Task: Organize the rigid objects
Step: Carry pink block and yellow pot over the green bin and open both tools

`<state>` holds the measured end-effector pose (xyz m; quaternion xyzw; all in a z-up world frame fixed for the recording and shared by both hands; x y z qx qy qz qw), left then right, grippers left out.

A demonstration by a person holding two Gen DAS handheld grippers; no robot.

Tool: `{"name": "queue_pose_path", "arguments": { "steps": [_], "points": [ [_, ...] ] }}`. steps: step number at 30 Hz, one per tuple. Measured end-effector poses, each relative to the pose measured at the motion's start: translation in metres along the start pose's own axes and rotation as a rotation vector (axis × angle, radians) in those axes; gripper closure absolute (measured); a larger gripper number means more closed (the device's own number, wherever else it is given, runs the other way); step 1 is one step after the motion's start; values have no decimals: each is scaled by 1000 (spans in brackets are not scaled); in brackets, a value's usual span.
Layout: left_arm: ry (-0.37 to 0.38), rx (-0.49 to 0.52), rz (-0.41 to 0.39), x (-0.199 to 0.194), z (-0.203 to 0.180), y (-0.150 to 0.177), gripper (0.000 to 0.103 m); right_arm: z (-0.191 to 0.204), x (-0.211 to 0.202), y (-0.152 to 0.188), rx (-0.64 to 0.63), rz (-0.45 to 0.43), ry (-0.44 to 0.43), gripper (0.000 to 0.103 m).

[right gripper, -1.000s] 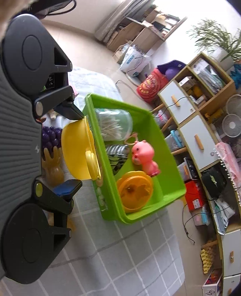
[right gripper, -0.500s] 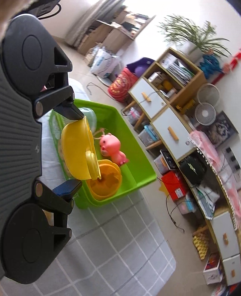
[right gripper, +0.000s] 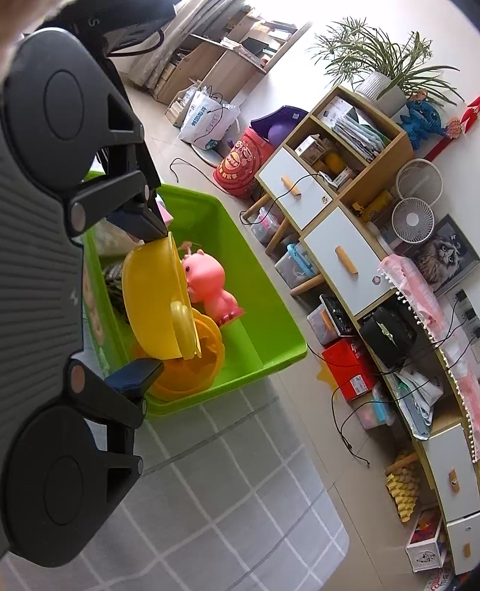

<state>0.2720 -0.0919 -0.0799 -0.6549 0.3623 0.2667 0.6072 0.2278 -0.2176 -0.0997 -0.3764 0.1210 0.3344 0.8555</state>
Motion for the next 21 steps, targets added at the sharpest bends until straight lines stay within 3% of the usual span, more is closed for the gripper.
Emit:
{"name": "queue_pose_path", "arguments": {
  "steps": [4,15,21],
  "points": [
    [-8,33,-13,14,-2,-5,37,-4,4,-2,-4,2,3,46],
    [-17,-4,-53,30,-1,-27,37,-6,8,-6,-18,-10,-18,46],
    [32,-66,-77,18,4,-28,25,1,10,-11,-25,-59,-62,44]
  ]
}}
Point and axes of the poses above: each gripper's, at about its wrist camera, not at the fingertips, and x roughly the way its jaws point, z to its left, y to its underside, the point moved 10 cm from there along x, roughly the way its jaws point, and after that the axes turned 15 degrees about -y, right-handed, at the moved point
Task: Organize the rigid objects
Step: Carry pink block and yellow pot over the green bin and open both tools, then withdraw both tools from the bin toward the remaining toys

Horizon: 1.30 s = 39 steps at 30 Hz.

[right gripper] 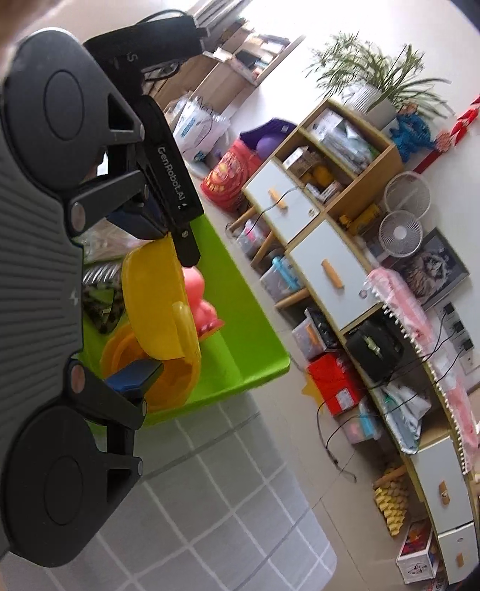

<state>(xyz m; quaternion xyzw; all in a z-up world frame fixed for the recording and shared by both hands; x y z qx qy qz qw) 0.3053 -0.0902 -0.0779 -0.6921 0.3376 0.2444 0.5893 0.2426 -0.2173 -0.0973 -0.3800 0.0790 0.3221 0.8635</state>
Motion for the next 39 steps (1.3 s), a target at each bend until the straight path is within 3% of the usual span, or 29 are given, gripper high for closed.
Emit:
{"name": "queue_pose_path", "arguments": {
  "steps": [6,26,39],
  "points": [
    [4,5,-8,-11,-1,0,20,2,-5,-2,11,-8,11,38],
    [12,-64,4,-72,14,21,17,13,-55,11,19,13,75,38],
    [6,-99,74,-102,22,60,3,12,-82,28,35,48,131,38]
  ]
}}
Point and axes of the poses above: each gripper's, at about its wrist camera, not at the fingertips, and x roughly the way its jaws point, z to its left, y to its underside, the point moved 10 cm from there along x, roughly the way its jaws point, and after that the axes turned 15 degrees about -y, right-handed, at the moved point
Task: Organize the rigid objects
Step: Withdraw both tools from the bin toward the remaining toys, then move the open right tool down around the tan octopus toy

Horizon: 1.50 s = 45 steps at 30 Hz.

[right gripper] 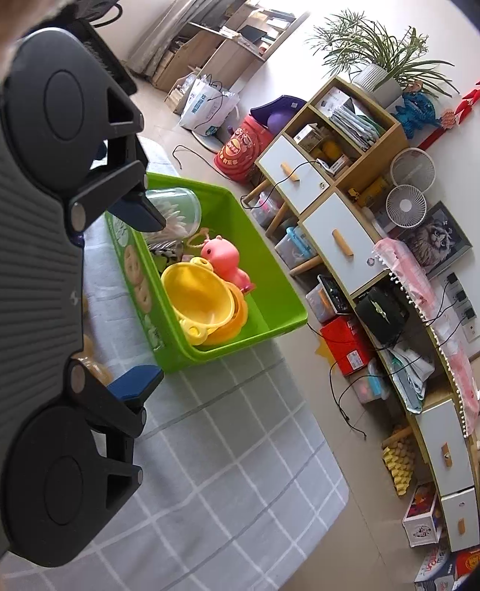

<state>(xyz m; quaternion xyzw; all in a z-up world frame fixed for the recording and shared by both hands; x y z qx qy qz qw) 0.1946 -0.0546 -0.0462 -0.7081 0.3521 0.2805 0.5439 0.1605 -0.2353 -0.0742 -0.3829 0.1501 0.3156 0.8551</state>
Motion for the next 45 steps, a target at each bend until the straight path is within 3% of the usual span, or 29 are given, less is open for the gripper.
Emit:
{"name": "queue_pose_path", "arguments": {
  "steps": [12,20,29,33,39,45],
  "points": [
    [-102,-1,38,-3,24,41,2,-16,-6,26,10,53,34,34],
    [-198,13,77,13,51,63,2,-36,1,41,-43,105,145,34],
    [-207,29,80,12,57,68,2,-57,1,46,42,125,174,34],
    [-168,131,43,10,39,72,2,-62,4,51,52,148,195,34],
    [-132,383,-60,0,1,86,5,-61,10,57,26,173,205,34],
    [-21,518,-96,-7,-38,105,26,-63,11,54,50,160,198,34]
  ]
}}
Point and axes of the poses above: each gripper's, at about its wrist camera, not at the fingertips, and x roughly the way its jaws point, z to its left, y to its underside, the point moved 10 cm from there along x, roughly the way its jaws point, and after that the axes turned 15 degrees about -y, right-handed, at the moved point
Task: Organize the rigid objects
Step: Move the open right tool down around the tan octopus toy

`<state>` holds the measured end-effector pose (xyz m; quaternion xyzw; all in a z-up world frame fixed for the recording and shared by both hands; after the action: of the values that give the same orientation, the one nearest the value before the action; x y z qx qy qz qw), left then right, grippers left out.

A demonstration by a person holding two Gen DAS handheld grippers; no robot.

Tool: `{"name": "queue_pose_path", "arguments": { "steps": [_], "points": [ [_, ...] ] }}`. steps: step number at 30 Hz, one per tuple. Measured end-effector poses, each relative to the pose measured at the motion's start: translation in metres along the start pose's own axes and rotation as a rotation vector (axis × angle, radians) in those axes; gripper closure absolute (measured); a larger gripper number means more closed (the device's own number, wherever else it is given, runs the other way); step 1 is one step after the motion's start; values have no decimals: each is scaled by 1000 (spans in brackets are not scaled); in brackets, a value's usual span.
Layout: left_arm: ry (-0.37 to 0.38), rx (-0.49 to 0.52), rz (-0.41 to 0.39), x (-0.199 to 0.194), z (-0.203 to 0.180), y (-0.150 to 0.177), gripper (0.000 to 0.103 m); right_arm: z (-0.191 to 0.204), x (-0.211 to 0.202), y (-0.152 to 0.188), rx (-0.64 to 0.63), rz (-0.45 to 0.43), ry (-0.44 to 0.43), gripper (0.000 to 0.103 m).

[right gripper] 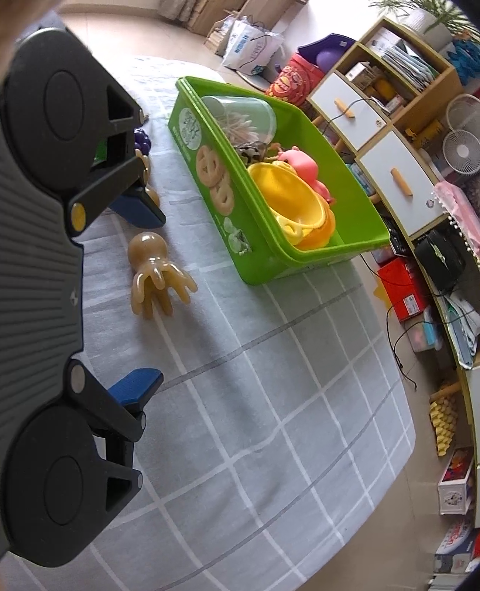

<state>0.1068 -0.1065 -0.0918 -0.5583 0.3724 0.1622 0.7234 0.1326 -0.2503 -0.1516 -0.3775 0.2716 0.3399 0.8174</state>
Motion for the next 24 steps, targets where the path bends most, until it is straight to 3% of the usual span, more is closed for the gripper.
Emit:
{"name": "queue_pose_path", "arguments": {
  "steps": [5,8,18,24],
  "points": [
    [63,14,3,3,-19,1,39,-5,-2,-2,17,-6,0,34],
    [80,3,17,7,-23,2,40,-8,-2,-2,20,-4,2,34],
    [-51,-14,71,38,-14,7,48,-3,6,1,2,12,-15,34],
    [-57,-62,63,44,-17,1,49,3,12,3,-18,16,-24,34]
  ]
}}
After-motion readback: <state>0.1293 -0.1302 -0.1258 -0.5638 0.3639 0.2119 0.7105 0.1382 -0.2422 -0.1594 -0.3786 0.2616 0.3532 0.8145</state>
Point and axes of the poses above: each gripper's, at about its wrist camera, not at the fingertips, and x roughly the way its jaws point, z to its left, y to its underside, the point moved 10 cm from there along x, roughly the way its jaws point, and after that the axes turned 15 degrees about -y, right-handed, at the moved point
